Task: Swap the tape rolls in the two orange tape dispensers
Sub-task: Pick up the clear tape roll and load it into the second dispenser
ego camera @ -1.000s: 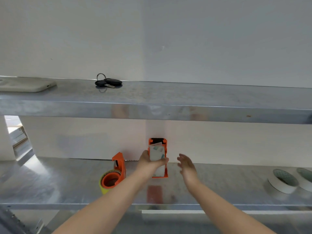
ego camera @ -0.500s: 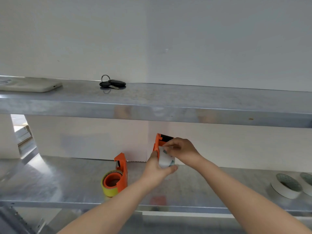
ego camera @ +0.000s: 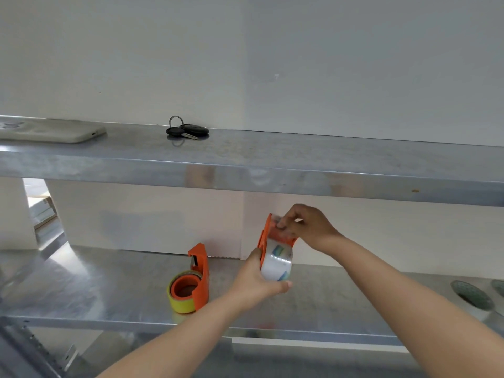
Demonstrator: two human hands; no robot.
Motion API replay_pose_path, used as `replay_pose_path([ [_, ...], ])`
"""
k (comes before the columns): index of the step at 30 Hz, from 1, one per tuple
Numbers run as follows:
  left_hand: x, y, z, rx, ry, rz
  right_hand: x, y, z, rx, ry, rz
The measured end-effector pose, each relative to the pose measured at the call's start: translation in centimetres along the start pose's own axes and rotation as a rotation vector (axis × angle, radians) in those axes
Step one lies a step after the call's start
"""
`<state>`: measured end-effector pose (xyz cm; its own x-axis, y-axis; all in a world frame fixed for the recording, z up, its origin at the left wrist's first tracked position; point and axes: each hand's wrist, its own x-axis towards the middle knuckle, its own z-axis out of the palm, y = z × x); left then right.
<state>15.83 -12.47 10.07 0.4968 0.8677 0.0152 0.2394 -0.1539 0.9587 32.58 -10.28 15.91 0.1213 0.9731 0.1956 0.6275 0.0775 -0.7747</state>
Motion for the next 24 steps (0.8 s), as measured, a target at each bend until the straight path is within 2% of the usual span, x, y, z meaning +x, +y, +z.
replay_pose_path([
  [4,-0.6,0.0,0.2,-0.042,-0.033,-0.032,0.6,-0.1,-0.9,-0.077,-0.032,-0.019],
  [6,-0.7,-0.1,0.0,-0.077,-0.05,-0.039,1.0,0.1,-1.3,-0.1,0.016,-0.018],
  [10,-2.1,-1.5,0.2,-0.128,-0.072,-0.05,1.8,0.4,-3.9,0.156,0.161,0.012],
  [14,-3.1,-2.4,0.6,-0.162,-0.09,-0.047,1.8,0.8,-4.4,0.156,0.038,0.076],
  [19,-3.7,-1.6,0.6,-0.219,-0.115,-0.024,2.1,1.9,-3.9,0.312,-0.048,0.229],
  [24,-3.8,-0.6,-0.2,-0.265,-0.133,0.003,1.3,3.3,-2.0,0.54,-0.172,0.493],
])
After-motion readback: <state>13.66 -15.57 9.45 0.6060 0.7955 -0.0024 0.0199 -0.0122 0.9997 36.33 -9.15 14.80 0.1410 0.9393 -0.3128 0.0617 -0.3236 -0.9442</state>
